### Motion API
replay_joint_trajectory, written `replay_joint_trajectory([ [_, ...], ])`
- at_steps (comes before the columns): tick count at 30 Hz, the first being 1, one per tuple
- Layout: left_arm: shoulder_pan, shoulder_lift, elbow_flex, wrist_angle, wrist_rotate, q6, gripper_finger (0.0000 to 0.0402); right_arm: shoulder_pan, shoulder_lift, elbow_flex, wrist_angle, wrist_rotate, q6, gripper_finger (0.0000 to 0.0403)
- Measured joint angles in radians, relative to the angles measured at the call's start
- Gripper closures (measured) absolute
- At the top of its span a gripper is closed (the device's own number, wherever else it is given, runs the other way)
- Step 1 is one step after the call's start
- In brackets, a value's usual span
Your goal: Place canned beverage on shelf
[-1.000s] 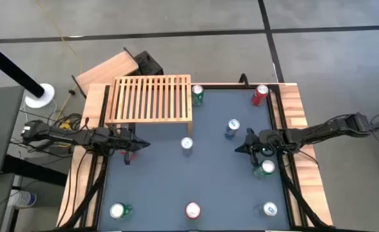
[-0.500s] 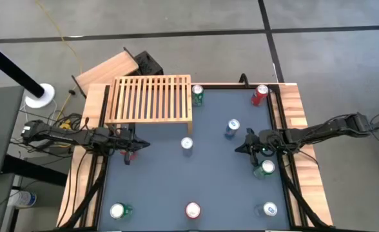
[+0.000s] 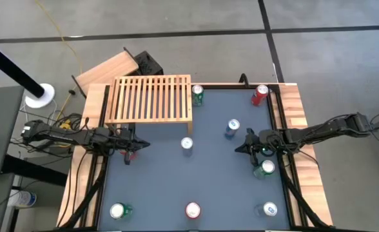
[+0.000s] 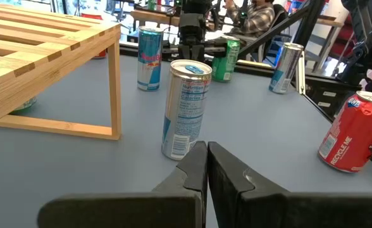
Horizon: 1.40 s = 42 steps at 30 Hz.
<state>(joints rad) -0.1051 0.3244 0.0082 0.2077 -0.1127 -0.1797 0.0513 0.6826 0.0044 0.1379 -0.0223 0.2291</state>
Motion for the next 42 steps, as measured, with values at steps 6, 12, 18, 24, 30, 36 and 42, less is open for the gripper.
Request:
replay_joint_trajectory([
  [6,0.000,0.000,0.000,0.000,0.000,0.000,0.0401,0.000,0.000,0.000,0.000,0.000,0.000,0.0403],
  [12,0.000,0.000,0.000,0.000,0.000,0.000,0.0401,0.000,0.000,0.000,0.000,0.000,0.000,0.0403],
  [18,0.000,0.000,0.000,0.000,0.000,0.000,0.0401,0.000,0.000,0.000,0.000,0.000,0.000,0.0403],
  [24,0.000,0.000,0.000,0.000,0.000,0.000,0.0401,0.000,0.000,0.000,0.000,0.000,0.000,0.0403],
  [30,0.000,0.000,0.000,0.000,0.000,0.000,0.0401,0.000,0.000,0.000,0.000,0.000,0.000,0.0403],
  [36,0.000,0.000,0.000,0.011,-0.005,0.023,0.0401,0.000,0.000,0.000,0.000,0.000,0.000,0.0403],
  [42,0.000,0.001,0.000,0.019,-0.011,0.043,0.0401,0.000,0.000,0.000,0.000,0.000,0.000,0.0403],
])
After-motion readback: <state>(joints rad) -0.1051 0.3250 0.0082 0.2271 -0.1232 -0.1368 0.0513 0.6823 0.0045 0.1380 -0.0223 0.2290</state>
